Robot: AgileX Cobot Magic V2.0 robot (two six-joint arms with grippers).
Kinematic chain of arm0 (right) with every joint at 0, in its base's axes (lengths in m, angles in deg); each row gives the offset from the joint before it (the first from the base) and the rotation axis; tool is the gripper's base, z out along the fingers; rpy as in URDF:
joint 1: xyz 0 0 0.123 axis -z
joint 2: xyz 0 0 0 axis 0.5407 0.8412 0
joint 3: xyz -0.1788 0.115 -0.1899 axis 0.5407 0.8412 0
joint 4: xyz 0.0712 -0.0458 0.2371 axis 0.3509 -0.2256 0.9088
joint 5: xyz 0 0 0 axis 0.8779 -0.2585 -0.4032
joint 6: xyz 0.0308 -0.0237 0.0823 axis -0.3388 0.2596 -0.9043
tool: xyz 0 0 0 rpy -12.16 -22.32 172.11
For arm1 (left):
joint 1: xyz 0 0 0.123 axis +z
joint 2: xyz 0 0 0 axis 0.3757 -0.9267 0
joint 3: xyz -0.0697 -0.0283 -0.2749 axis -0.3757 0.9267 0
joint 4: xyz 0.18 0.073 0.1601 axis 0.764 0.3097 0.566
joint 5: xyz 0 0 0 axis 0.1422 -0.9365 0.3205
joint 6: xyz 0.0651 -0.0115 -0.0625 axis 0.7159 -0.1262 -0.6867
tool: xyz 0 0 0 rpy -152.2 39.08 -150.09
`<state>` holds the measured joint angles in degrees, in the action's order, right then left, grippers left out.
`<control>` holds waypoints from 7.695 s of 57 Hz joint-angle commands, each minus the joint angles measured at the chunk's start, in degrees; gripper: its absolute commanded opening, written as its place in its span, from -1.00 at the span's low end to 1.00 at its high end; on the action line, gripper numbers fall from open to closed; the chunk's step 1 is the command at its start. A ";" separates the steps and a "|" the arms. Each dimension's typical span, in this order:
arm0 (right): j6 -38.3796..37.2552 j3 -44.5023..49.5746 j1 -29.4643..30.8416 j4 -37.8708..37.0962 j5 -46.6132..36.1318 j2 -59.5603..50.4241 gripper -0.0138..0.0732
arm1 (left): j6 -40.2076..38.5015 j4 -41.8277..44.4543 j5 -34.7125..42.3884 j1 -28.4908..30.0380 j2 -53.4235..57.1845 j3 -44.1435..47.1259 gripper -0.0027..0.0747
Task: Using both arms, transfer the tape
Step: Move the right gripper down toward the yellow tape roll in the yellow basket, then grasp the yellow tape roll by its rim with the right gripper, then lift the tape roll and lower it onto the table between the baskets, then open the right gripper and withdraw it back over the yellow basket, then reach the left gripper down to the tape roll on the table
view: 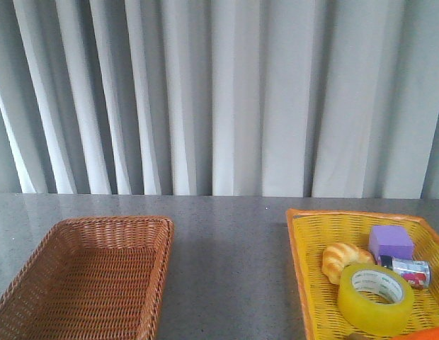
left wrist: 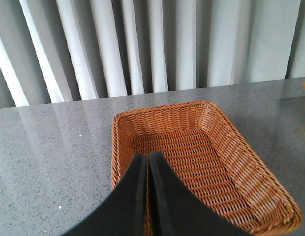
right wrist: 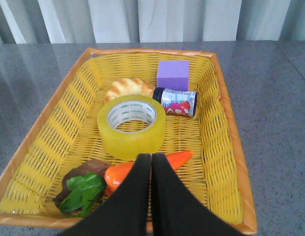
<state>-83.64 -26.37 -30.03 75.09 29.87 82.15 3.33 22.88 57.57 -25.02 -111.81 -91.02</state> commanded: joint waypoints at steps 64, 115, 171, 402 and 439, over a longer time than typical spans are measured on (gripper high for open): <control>-0.30 -17.93 0.36 -3.12 13.12 26.17 0.56 | 0.39 -0.38 2.33 -15.74 -6.33 -2.07 0.59; 1.61 -55.87 0.36 -4.12 28.77 74.85 0.55 | 0.39 -0.33 2.25 -16.05 -7.60 -2.07 0.59; 3.12 -59.35 0.36 -1.00 28.63 68.73 -0.29 | 0.39 -0.33 2.25 -16.05 -7.60 -2.07 0.59; -1.52 5.49 -9.89 -1.72 2.45 -1.07 0.16 | 15.65 -3.81 -3.39 -27.11 -43.98 -29.60 0.59; -1.52 5.49 -9.89 -1.72 2.46 -1.07 0.16 | 16.38 -3.83 -19.75 -27.51 -82.46 -67.71 0.54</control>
<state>-85.43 -19.44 -40.27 73.60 35.88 80.91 19.95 19.69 36.73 -52.12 -193.39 -153.01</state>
